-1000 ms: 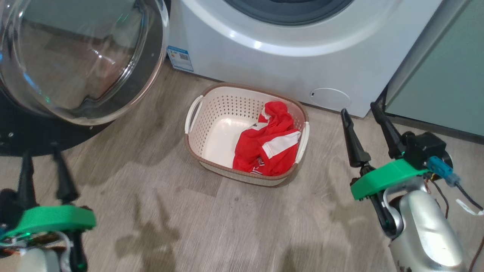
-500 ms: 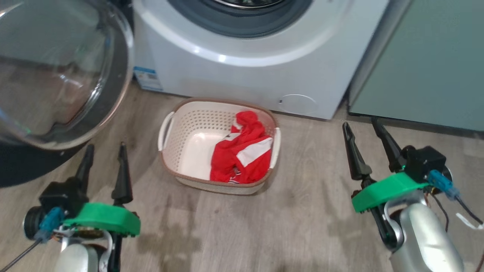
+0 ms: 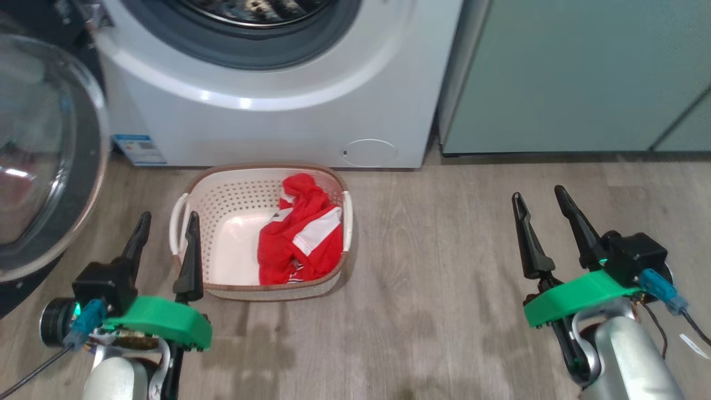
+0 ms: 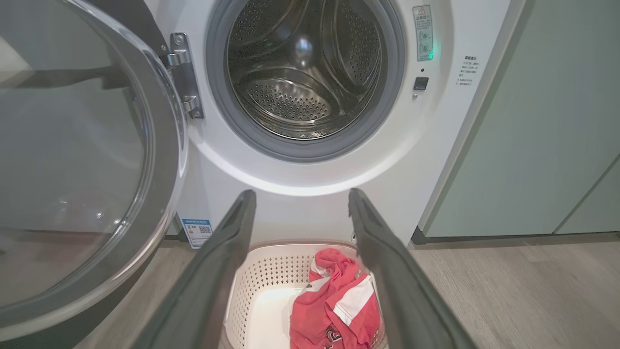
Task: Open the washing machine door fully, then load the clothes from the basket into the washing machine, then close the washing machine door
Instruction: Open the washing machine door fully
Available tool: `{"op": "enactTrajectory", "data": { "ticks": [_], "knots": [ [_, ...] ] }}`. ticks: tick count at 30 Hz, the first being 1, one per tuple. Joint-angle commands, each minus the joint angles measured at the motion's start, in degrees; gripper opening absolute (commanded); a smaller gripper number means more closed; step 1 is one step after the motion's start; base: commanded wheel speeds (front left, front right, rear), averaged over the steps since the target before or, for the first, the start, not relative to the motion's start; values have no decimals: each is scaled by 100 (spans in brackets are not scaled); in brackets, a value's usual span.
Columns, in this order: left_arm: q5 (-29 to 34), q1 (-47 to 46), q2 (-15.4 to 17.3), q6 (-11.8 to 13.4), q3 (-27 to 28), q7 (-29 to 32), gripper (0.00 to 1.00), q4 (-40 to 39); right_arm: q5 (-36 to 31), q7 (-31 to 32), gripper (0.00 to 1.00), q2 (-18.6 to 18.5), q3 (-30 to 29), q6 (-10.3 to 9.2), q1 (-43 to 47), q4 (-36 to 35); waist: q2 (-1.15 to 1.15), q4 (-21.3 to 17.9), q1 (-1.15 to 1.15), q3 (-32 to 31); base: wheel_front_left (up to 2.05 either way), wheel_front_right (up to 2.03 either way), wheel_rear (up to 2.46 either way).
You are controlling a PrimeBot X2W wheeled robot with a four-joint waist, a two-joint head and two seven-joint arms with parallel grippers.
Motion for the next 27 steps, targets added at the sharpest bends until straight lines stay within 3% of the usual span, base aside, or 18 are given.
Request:
{"op": "enactTrajectory", "data": {
  "ticks": [1,10,27],
  "knots": [
    [60,-224,129,24,168,-2,100,-225,-12,-73,100,36,100,0,-52,-246,0,-161,0,13,0,0,0],
    [100,-203,194,116,160,16,100,-275,24,-76,100,37,113,0,-9,-390,0,-391,0,74,0,0,0],
    [88,-200,265,219,101,30,100,-277,62,-89,100,37,164,0,-93,-343,0,-340,0,99,0,0,0]
  ]
}}
